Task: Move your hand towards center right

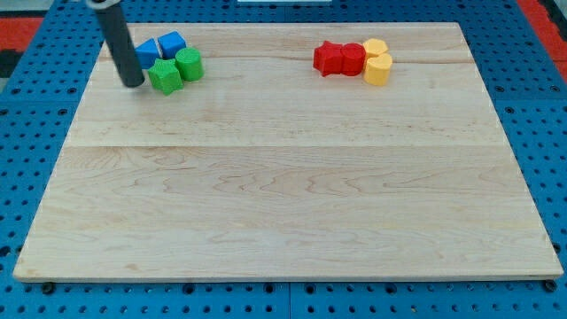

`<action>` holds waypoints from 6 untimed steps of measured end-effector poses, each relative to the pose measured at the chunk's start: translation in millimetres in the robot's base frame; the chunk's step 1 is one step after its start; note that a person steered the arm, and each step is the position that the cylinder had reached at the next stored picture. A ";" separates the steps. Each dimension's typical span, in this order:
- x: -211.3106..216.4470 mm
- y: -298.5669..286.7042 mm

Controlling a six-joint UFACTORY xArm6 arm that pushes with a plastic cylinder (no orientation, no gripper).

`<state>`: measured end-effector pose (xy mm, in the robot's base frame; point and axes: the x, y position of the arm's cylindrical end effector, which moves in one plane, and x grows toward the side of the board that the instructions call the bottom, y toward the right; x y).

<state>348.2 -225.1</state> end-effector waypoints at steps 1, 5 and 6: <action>42.5 33.7; 40.4 428.0; -22.5 460.6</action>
